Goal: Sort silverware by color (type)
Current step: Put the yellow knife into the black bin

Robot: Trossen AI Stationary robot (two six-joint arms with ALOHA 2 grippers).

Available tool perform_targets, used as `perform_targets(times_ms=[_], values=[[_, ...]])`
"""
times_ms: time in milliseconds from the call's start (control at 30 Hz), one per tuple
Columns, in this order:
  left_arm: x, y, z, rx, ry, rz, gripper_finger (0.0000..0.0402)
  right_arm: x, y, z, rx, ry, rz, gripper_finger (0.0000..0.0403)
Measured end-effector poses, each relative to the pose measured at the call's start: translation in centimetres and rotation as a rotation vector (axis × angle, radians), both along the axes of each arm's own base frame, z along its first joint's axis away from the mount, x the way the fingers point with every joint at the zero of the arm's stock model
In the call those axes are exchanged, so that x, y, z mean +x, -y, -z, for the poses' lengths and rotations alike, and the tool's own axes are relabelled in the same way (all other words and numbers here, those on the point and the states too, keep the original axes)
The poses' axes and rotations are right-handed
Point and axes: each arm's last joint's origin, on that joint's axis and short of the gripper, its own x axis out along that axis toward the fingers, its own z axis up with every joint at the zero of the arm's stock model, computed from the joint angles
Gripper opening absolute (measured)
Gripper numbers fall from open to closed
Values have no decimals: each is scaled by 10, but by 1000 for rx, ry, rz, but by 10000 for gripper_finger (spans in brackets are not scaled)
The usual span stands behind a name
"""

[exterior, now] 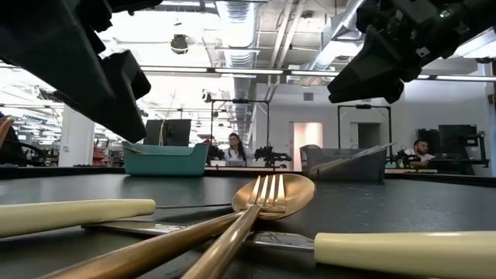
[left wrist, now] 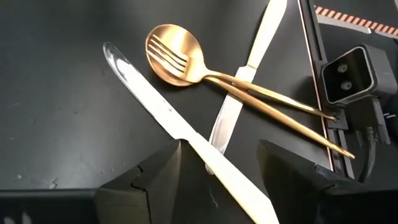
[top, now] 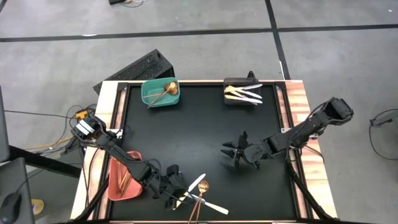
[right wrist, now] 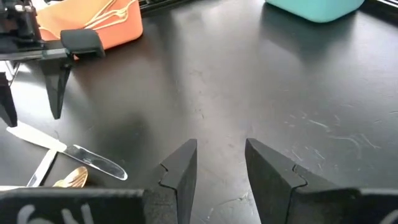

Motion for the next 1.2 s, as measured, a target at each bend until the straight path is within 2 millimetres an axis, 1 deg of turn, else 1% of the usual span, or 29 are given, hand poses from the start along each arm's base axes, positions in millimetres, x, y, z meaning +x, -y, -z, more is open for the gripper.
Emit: perform_targets(times_ms=[100,267,400,500,600,667,767,867,933,1000,1100,1200], values=[[3,2,10,12,-6,-6,201,0,-1,0,0,0,-2,155],[9,7,41,10,-64,22,201,-1,0,1,-4,-7,0,155],[14,10,48,50,-102,12,201,-1,0,1,-4,-10,1,155],[14,6,46,106,-154,-16,194,-1,0,1,-3,-12,4,155],[14,0,44,187,-220,-22,170,0,2,1,-1,-12,12,155],[14,-4,42,239,-246,-26,144,0,2,1,1,-11,14,155],[17,-13,41,310,-277,-44,95,0,2,1,1,-11,14,155],[20,-22,42,334,-293,-56,44,0,2,1,1,-11,13,155],[22,-26,42,337,-299,-69,19,0,2,1,1,-11,13,155],[23,-30,39,334,-298,-78,15,0,2,1,1,-13,13,155],[22,-34,30,354,-279,-69,29,0,2,2,-1,-16,13,155],[14,-40,17,436,-285,-53,36,0,2,2,-2,-20,14,155]])
